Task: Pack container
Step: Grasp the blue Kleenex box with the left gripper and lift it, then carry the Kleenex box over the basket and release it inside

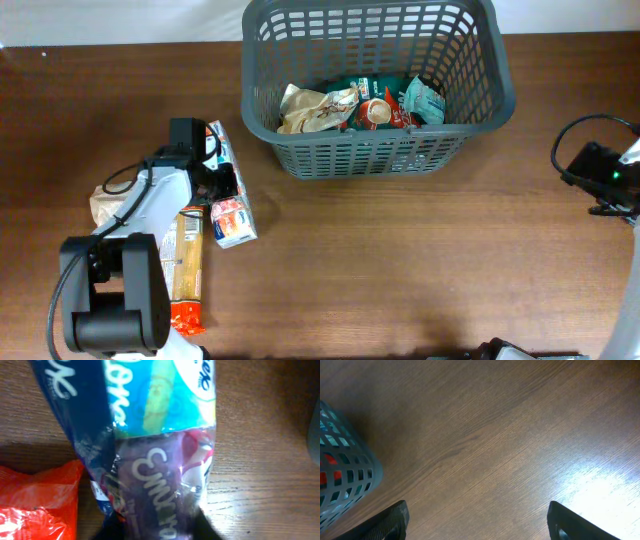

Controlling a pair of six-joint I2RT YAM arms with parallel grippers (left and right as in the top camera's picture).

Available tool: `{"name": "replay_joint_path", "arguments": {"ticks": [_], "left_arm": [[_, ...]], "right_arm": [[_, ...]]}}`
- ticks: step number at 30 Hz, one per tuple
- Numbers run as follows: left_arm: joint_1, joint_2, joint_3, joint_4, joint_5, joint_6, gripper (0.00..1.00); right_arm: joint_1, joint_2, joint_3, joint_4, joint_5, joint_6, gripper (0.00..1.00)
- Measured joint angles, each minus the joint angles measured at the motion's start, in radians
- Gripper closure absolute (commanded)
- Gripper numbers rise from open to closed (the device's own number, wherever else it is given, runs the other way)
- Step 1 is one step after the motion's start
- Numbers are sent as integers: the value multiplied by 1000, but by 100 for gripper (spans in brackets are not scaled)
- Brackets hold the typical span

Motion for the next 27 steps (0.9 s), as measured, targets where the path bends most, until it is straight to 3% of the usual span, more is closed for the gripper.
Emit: {"name": "replay_joint_path", "arguments": {"ticks": [6, 11, 19, 27], "left_arm": [[0, 8, 20, -17, -2, -6, 98], [8, 46, 126, -129, -10, -2, 98], [40, 66, 528, -339, -94, 52, 98], [40, 66, 838, -410, -160, 134, 98]], "right_arm": [[0, 0, 0, -3, 0, 1, 16], [0, 0, 0, -4, -3, 0, 16], [0, 0, 0, -4, -5, 0, 16], [0, 0, 0, -3, -7, 0, 16]]}}
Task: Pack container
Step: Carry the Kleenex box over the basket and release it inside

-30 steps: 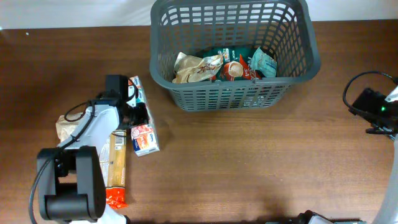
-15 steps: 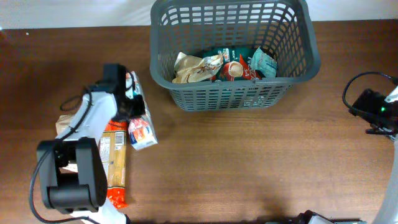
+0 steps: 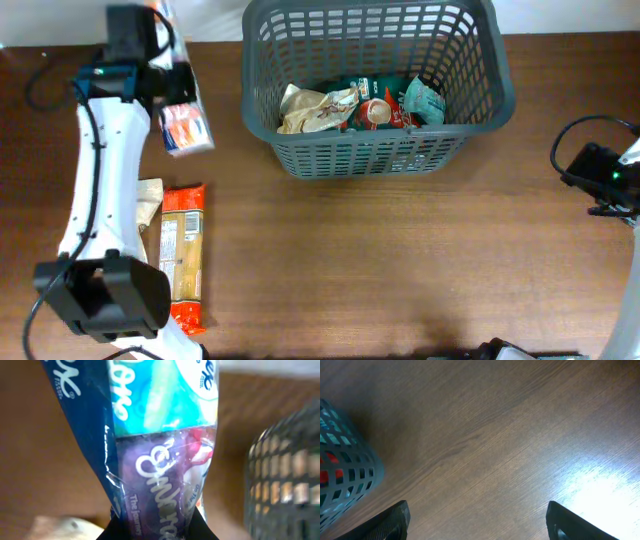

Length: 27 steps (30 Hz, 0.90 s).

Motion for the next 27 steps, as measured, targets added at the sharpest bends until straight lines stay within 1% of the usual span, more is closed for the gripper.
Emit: {"name": "replay_joint_path", "arguments": {"ticks": [5, 10, 12, 15, 18, 21, 27], "left_arm": [[-7, 0, 210, 2, -14, 99, 98], [-56, -1, 416, 32, 30, 266, 98], [-82, -1, 457, 44, 61, 326, 98], [-135, -4, 480, 64, 142, 446, 98], [-206, -4, 474, 58, 261, 610, 98], [-273, -4, 455, 58, 337, 749, 98], [-369, 35, 420, 39, 419, 948, 98]], "right_arm": [[0, 0, 0, -1, 0, 0, 16], [0, 0, 0, 0, 0, 0, 16], [0, 0, 0, -1, 0, 0, 16], [0, 0, 0, -2, 0, 0, 16], [0, 0, 0, -12, 0, 0, 16], [0, 0, 0, -27, 0, 0, 16], [0, 0, 0, -61, 0, 0, 16]]}}
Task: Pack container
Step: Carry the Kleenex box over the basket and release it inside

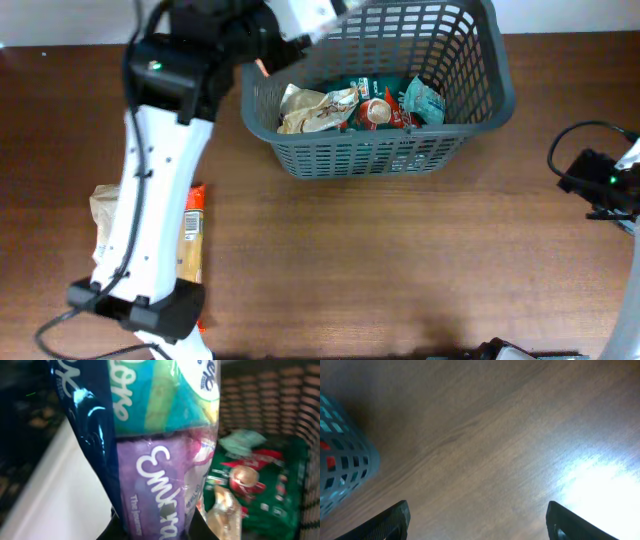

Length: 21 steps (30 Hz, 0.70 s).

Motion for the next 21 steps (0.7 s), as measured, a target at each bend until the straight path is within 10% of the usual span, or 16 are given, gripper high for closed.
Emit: {"name": "replay_joint_path", "arguments": {"ticks": [5, 12, 14, 21], "left_arm": [[-40, 125, -20, -79, 39, 128, 98], [-64, 323, -46, -118, 43, 198, 52], [-64, 335, -50, -119, 42, 194, 24], [-64, 322, 0, -117, -61, 65, 14]], "right_arm": [[0, 0, 0, -37, 0, 0, 16], [0, 0, 0, -60, 0, 0, 16], [0, 0, 0, -64, 0, 0, 16], [0, 0, 0, -72, 0, -13, 16]]}}
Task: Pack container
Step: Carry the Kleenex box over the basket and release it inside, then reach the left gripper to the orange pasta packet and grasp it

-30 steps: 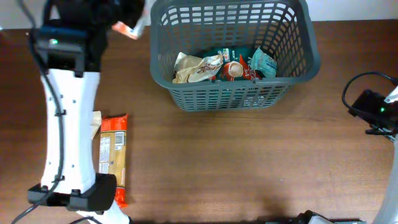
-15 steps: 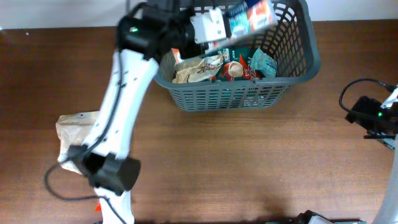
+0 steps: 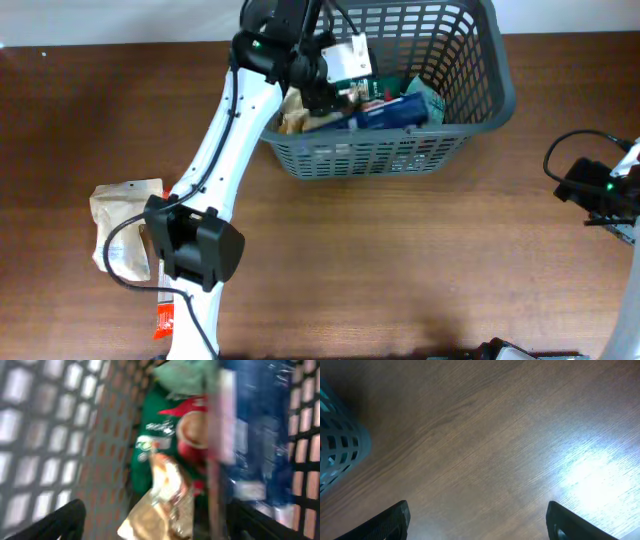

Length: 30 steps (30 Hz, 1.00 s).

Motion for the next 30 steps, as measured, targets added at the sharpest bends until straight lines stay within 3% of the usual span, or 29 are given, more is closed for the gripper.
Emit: {"name": "replay_joint_path", "arguments": {"ticks": [10, 15, 20, 24, 30], "left_arm": [[22, -249, 77, -128, -275, -164, 14], [139, -459, 27, -162, -343, -263, 17], [357, -629, -188, -275, -385, -454, 19], [477, -635, -439, -322, -375, -591, 20], [541, -583, -893, -117, -354, -680, 21]], "right_arm": [[0, -15, 0, -14, 0, -17, 15], [0, -48, 0, -16, 0, -21, 15], [0, -61, 0, -21, 0, -21, 15], [0, -64, 0, -24, 0, -22, 15], [0, -65, 0, -20, -5, -21, 15]]}}
